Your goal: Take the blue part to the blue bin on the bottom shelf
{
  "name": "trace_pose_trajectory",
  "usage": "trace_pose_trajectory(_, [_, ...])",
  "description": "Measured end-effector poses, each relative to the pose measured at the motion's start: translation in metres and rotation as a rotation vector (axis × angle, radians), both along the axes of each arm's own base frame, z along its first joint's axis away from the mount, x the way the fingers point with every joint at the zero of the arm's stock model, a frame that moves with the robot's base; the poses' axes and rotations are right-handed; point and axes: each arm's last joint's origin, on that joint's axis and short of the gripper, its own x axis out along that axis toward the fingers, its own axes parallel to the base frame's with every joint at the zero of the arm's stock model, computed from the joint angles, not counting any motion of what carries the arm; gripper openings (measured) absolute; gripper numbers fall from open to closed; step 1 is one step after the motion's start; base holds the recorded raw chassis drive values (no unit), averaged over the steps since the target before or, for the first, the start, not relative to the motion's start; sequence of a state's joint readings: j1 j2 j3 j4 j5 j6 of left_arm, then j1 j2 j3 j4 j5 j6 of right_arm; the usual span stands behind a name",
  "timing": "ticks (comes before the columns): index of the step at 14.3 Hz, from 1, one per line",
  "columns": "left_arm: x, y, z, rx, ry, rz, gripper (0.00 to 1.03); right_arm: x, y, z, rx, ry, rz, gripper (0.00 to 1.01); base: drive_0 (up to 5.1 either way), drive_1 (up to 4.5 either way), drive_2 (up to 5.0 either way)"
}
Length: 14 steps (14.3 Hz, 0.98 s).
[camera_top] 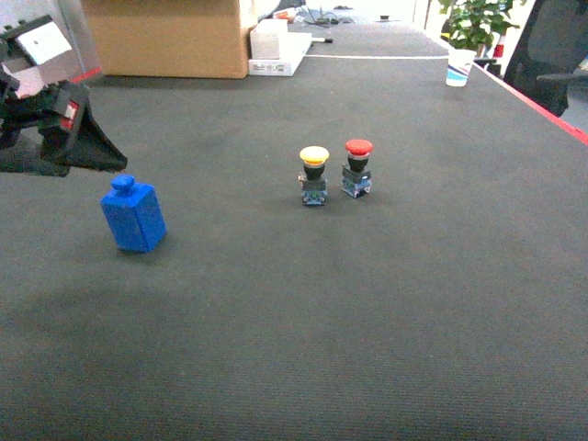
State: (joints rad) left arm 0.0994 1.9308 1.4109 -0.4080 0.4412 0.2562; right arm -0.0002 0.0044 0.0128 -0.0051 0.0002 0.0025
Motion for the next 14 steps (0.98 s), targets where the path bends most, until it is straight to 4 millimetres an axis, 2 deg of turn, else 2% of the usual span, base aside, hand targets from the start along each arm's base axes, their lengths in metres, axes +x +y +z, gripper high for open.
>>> trace_pose_trajectory(4, [0.015, -0.005, -0.014, 0.093, 0.022, -0.03, 0.98, 0.0, 0.0, 0.0, 0.0, 0.0, 0.0, 0.98, 0.0, 0.0, 0.0])
trace_pose_trajectory(5, [0.022, -0.005, -0.019, 0.114, 0.028, -0.037, 0.98, 0.0, 0.0, 0.0, 0.0, 0.0, 0.0, 0.98, 0.0, 0.0, 0.0])
trace_pose_trajectory(7, [0.051, -0.004, -0.036, 0.127, 0.038, -0.043, 0.98, 0.0, 0.0, 0.0, 0.0, 0.0, 0.0, 0.98, 0.0, 0.0, 0.0])
trace_pose_trajectory(14, [0.068, -0.008, -0.059, 0.14, 0.068, -0.07, 0.98, 0.0, 0.0, 0.0, 0.0, 0.0, 0.0, 0.98, 0.0, 0.0, 0.0])
